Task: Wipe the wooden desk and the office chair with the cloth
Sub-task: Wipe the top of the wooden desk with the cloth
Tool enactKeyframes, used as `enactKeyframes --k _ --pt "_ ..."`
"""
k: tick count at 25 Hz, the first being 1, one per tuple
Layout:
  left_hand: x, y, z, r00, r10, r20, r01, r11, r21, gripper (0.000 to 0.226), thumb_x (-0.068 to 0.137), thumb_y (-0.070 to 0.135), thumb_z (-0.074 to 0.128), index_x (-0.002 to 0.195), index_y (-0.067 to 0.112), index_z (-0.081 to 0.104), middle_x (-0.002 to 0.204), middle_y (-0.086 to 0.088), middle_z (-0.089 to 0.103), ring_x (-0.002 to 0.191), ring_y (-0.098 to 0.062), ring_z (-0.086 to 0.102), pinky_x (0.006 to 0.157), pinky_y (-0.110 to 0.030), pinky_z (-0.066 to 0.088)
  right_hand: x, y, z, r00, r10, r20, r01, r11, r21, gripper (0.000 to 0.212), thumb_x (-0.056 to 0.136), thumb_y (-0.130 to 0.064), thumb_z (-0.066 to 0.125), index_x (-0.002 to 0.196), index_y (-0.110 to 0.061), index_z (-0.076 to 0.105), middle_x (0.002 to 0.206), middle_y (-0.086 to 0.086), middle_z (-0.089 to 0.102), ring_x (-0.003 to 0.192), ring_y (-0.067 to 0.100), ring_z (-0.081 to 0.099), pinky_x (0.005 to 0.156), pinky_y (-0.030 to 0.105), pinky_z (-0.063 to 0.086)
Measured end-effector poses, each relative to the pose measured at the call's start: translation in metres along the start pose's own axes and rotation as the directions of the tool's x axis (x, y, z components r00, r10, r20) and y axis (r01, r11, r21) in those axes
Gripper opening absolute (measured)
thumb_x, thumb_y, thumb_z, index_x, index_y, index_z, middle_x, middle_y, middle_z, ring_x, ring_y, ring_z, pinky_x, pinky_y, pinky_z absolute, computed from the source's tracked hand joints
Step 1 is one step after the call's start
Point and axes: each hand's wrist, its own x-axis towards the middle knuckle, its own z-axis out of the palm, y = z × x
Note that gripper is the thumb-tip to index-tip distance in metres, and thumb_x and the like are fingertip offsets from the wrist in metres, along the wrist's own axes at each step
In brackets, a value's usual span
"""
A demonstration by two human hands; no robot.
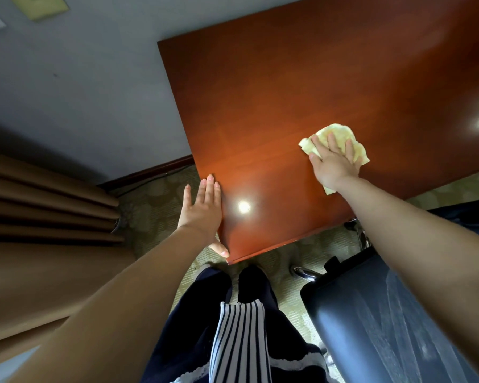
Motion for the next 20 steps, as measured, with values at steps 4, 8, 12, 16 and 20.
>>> enactKeyframes --k 4,8,12,16,20 --pt "0.000 -0.001 0.001 1.000 -0.002 -0.009 0.002 1.000 0.005 0.155 0.048 0.081 0.063 0.138 -0.007 -0.027 0.150 -0.023 -0.029 0.143 -0.033 -0.018 0.113 -0.054 -0.004 0.001 -0.044 0.015 0.996 -0.087 0.015 0.088 0.996 -0.022 0.048 0.100 -0.047 0.021 0.145 -0.051 0.005 0.158 -0.013 -0.010 0.143 0.028 -0.020 0.114 0.056 -0.008" --pt "0.001 -0.002 0.002 1.000 0.002 -0.022 -0.002 1.000 0.009 0.156 0.046 0.083 0.061 0.138 -0.007 -0.027 0.150 -0.022 -0.029 0.143 -0.032 -0.017 0.113 -0.054 -0.004 -0.026 -0.080 0.036 0.925 -0.381 0.004 0.378 0.916 -0.136 0.048 0.099 -0.049 0.028 0.145 -0.051 0.014 0.158 -0.014 -0.001 0.144 0.027 -0.013 0.113 0.055 -0.006" --pt "0.000 -0.006 0.005 1.000 0.005 -0.021 -0.005 1.000 -0.004 0.155 0.046 0.086 0.057 0.137 -0.004 -0.030 0.150 -0.019 -0.031 0.143 -0.029 -0.020 0.113 -0.053 -0.006 -0.081 -0.083 0.070 0.788 -0.616 -0.014 0.597 0.769 -0.230 0.046 0.098 -0.048 0.032 0.143 -0.050 0.022 0.158 -0.013 0.011 0.145 0.025 -0.003 0.115 0.049 0.000" --pt "0.000 -0.006 0.006 0.999 0.017 -0.038 -0.017 1.000 0.017 0.154 0.048 0.088 0.054 0.138 -0.004 -0.029 0.150 -0.020 -0.031 0.143 -0.030 -0.020 0.113 -0.053 -0.005 -0.125 -0.046 0.089 0.606 -0.795 -0.024 0.760 0.588 -0.276 0.040 0.091 -0.043 0.055 0.131 -0.041 0.052 0.146 -0.009 0.042 0.137 0.027 0.034 0.103 0.045 0.032" --pt "-0.001 -0.006 0.004 0.999 0.015 -0.031 -0.015 1.000 0.010 0.156 0.046 0.088 0.056 0.139 -0.004 -0.028 0.150 -0.019 -0.031 0.143 -0.029 -0.019 0.114 -0.053 -0.004 -0.128 0.015 0.077 0.545 -0.838 -0.005 0.801 0.523 -0.290 0.040 0.095 -0.045 0.038 0.133 -0.041 0.050 0.142 -0.011 0.047 0.131 0.022 0.044 0.099 0.041 0.039"
